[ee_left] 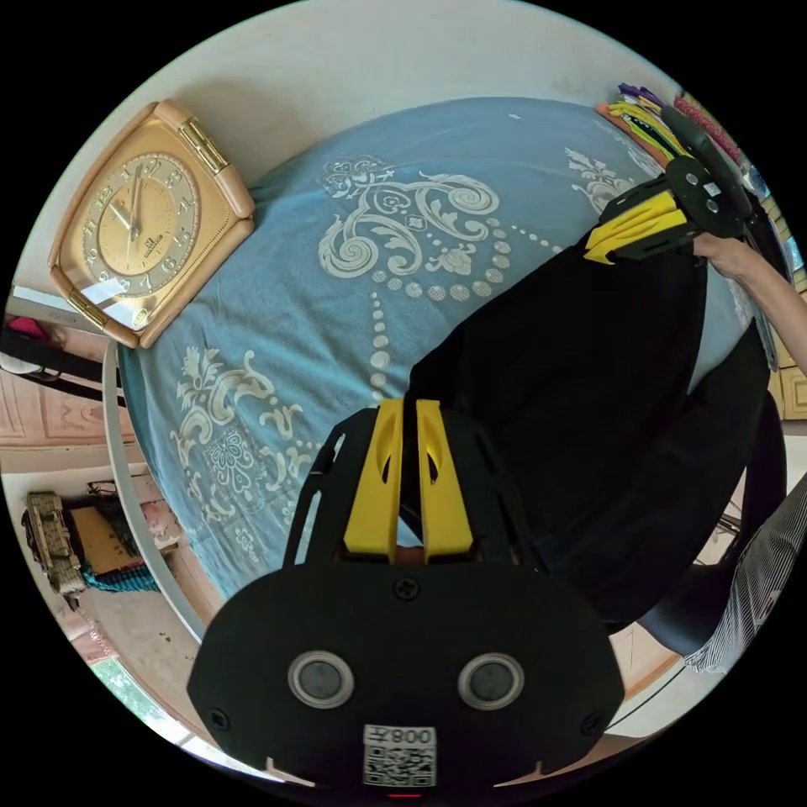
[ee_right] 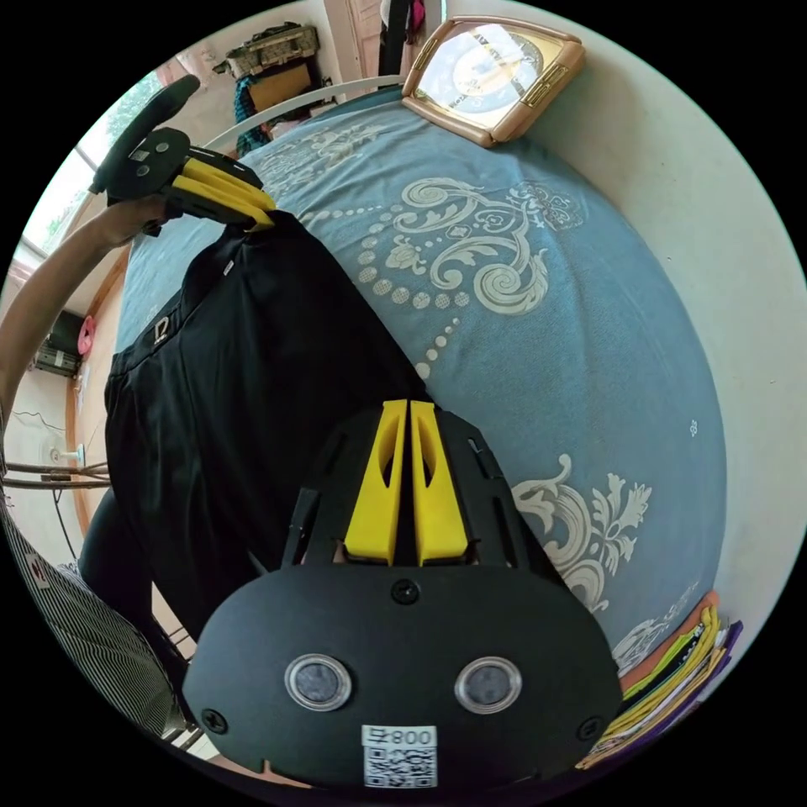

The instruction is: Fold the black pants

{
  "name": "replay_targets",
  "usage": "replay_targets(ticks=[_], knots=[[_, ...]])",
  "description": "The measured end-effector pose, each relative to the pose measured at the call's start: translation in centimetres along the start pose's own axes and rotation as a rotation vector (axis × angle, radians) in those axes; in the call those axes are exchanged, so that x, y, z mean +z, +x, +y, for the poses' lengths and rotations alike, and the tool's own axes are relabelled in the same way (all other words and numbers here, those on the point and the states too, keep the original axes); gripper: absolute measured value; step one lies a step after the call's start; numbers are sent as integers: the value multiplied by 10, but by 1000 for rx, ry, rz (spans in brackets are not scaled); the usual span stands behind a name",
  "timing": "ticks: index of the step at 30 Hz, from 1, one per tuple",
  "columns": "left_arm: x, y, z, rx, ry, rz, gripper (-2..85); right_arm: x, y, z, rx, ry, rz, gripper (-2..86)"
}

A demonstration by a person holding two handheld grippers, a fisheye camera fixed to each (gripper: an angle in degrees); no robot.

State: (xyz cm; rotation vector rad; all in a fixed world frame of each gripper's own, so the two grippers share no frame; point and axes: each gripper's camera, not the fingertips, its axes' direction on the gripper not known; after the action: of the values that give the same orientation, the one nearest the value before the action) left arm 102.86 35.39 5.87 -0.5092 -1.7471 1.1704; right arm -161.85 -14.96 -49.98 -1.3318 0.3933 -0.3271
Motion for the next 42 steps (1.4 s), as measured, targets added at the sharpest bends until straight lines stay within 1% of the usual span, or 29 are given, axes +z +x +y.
replay_targets(ticks=[7,10,14,19,27,36,42], knots=[[-45,12,37,-26,118,7,20,-45,-35,30,16,90,4,4],[-64,22,60,-27,173,24,19,-66,-61,49,14,126,22,4],[-83,40,92,3,204,39,17,-88,-102,80,10,162,34,3],[-87,74,146,59,160,64,16,-92,-155,109,-20,158,33,2],[-61,107,208,82,48,111,15,-61,-237,139,-88,57,-28,2],[-25,115,260,23,-9,187,14,-18,-287,143,-142,-25,-113,3],[3,120,285,-9,-34,213,11,14,-298,141,-152,-66,-156,3]])
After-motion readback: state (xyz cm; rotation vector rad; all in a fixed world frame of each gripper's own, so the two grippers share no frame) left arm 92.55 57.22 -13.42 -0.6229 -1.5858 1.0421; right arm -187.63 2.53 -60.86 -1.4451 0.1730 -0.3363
